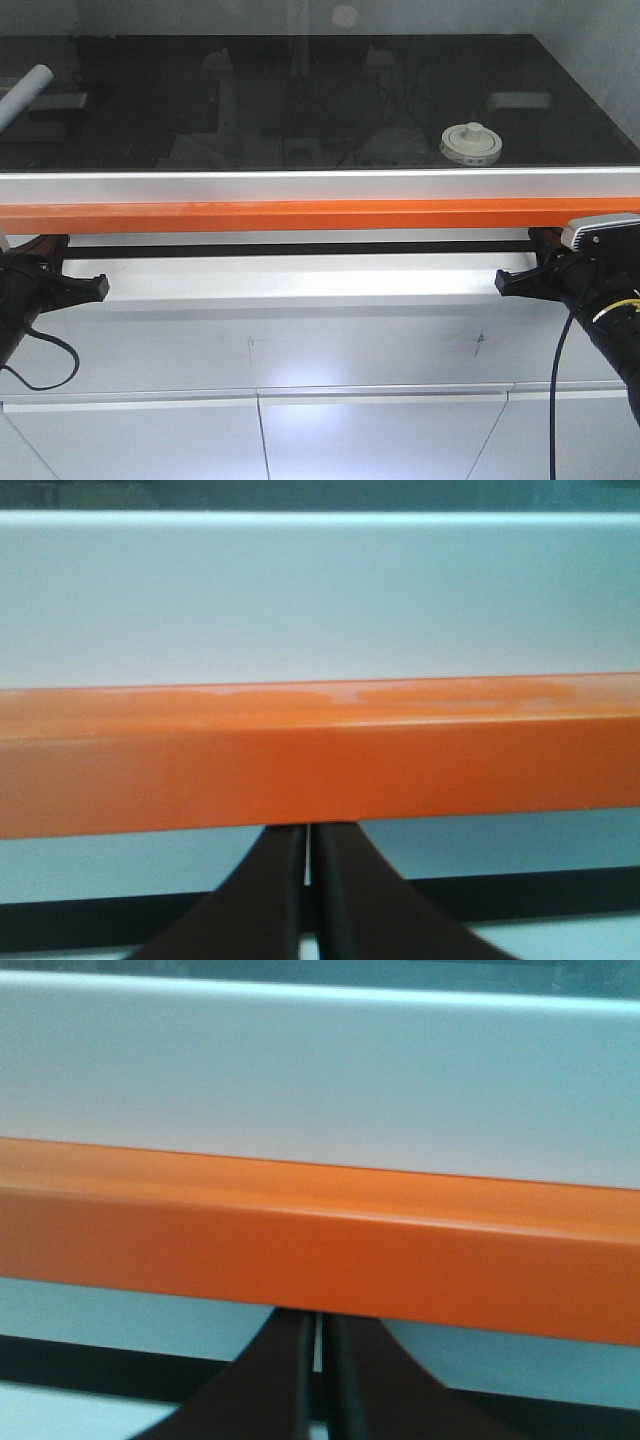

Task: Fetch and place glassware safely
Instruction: 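Lift the glass door upward with both grippers holding the orange handle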

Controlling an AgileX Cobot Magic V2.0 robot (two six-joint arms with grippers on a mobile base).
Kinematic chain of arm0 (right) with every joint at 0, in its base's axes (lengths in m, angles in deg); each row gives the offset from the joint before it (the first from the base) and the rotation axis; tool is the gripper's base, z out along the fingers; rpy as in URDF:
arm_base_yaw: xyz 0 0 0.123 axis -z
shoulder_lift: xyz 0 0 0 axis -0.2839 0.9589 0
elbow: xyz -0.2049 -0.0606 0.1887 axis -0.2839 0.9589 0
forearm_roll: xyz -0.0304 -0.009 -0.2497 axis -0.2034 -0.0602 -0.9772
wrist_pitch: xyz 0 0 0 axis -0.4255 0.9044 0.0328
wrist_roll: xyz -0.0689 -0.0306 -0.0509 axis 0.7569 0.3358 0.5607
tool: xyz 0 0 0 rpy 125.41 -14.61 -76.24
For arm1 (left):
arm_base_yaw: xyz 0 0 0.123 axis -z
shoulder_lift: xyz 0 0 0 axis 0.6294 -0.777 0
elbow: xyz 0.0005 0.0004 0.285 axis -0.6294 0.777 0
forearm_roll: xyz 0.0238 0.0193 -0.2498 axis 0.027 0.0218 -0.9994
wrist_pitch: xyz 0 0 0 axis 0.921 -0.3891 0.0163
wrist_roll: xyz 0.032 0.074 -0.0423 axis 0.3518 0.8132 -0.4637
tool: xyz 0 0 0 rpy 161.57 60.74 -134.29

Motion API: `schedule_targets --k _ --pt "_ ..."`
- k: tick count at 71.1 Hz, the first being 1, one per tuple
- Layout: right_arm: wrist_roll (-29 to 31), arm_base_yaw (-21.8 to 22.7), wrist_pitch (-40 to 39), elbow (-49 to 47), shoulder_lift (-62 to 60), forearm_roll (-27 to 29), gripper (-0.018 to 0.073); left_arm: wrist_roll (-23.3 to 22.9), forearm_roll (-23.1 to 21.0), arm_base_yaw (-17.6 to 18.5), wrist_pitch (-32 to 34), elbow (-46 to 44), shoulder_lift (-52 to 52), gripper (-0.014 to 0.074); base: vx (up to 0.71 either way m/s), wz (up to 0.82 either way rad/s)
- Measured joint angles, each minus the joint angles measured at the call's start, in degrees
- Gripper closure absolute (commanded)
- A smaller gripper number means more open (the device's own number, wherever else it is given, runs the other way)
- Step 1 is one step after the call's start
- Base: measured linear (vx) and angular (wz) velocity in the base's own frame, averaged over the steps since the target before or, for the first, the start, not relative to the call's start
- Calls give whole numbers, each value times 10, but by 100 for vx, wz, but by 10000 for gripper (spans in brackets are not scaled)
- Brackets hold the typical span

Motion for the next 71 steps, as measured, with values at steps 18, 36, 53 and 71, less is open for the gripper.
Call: schedule_targets --k 18,36,53,71 --pt "0 0 15 1 -20 0 560 0 0 0 -5 2 12 603 0 0" --pt "0 0 13 1 -35 0 560 0 0 0 13 2 16 603 0 0" --pt "-1 0 29 -8 -49 -1 560 -2 -1 0 27 2 20 603 0 0" --pt "-14 0 55 -31 -56 -12 560 -2 -1 0 34 -5 20 603 0 0"
